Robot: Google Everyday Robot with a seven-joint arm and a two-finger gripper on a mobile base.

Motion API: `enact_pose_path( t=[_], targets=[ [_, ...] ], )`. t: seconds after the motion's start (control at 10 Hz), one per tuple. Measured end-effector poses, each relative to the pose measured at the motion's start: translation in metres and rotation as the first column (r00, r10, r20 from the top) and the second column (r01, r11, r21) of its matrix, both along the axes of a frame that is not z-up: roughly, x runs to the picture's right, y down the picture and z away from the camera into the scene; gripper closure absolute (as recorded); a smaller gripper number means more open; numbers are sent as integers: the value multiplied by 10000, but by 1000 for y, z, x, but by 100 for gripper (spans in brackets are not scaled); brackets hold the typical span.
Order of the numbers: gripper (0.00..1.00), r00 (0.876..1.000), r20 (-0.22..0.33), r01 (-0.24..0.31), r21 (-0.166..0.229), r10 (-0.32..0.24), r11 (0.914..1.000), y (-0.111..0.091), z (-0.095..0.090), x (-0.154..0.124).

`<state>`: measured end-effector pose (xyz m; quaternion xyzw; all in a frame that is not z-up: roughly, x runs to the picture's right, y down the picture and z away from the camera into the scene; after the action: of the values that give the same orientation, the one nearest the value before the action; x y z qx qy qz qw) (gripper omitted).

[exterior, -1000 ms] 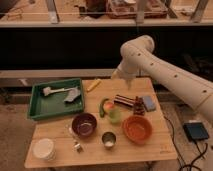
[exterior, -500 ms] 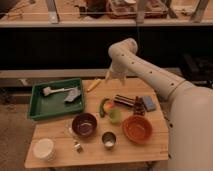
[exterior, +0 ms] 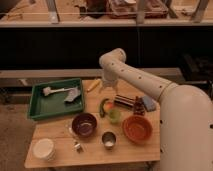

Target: Place pepper in purple bowl

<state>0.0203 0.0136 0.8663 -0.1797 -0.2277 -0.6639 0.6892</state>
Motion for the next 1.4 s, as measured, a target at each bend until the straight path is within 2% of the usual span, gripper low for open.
enact_pose_path(
  t=[0.4,0.6,1.0,1.4],
  targets=[
    [35,9998,158,133,-176,-130,9998,18,9,-15],
    [35,9989,459,89,-216,-79,9997,25,26,-37],
    [35,9971,745,160,-349,-134,9993,32,50,-54],
    [35,9972,658,373,-381,-347,9986,42,71,-56]
  ],
)
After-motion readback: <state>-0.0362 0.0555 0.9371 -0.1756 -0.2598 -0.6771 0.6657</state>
